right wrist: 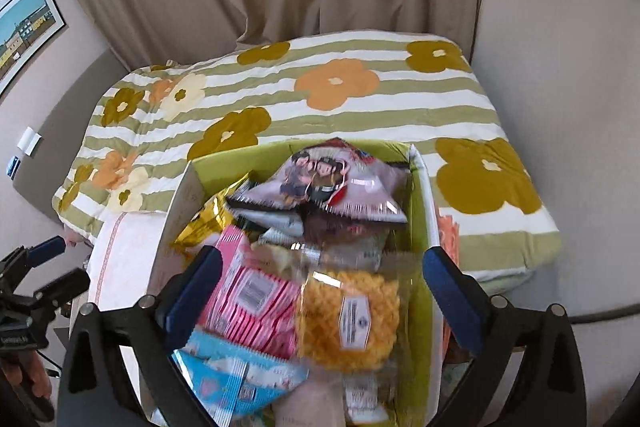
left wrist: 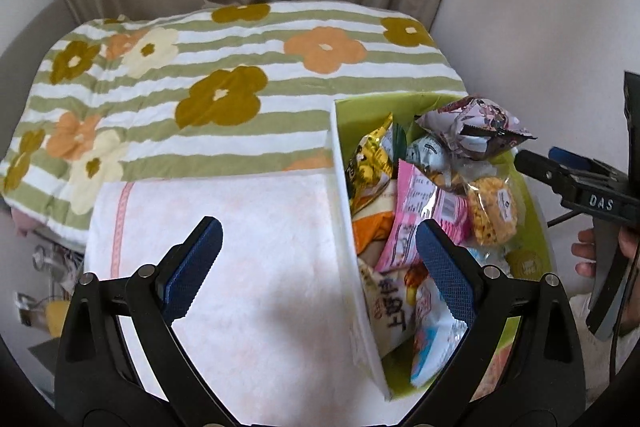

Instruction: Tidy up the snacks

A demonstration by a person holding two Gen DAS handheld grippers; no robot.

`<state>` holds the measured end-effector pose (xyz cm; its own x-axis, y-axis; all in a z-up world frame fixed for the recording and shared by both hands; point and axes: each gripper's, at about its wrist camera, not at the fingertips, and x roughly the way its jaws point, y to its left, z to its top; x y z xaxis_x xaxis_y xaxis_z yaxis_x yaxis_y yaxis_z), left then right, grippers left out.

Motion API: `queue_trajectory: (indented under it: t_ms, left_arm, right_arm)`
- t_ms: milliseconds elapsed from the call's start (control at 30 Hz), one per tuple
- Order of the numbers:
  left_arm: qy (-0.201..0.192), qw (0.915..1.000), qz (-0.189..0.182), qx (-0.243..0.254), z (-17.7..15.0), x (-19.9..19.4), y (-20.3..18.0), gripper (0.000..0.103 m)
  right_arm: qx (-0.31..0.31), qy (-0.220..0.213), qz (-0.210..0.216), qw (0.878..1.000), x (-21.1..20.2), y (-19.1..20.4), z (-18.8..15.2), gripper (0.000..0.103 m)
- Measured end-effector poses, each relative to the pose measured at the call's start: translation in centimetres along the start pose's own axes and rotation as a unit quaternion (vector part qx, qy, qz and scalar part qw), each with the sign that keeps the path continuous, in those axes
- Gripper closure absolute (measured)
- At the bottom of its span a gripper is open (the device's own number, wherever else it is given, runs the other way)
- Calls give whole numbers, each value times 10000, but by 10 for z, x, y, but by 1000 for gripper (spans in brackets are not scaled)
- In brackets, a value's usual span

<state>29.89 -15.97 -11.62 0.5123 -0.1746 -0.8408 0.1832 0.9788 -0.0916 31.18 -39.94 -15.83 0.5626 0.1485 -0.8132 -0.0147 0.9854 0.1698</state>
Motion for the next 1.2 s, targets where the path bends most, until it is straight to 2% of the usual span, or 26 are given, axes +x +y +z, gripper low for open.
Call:
queue_trajectory:
  t_ms: [267,500,567,733,933,1200]
  left_arm:
    - [-652,9979,-45,-3,-34,-78,21,6]
    - [-1372,9903,190,125,-85,-168,42,6]
    - [-1548,9875,268,127,-103,-189,50,1]
    - [-1881,9813,376,173,-143,-227,63,1]
    - [-2141,9753,518,159,-180,-250,71,1]
    - [-2447,9679,540,196,-197,-269,77,1]
  right_arm:
    - [1,-664,-186,9976,-77,42,-38,3]
    - [-146,-1375,-311,9899,-159,102,-93,3]
    - [-216,-1538,-350,9872,-176,118,-110,3]
    - [-217,-1813,-336,9826,-199,150,-149,3]
    - [-265,-2035,-429,9778,-212,176,-181,3]
    - [-268,-2186,-634,9734,-220,186,-196,3]
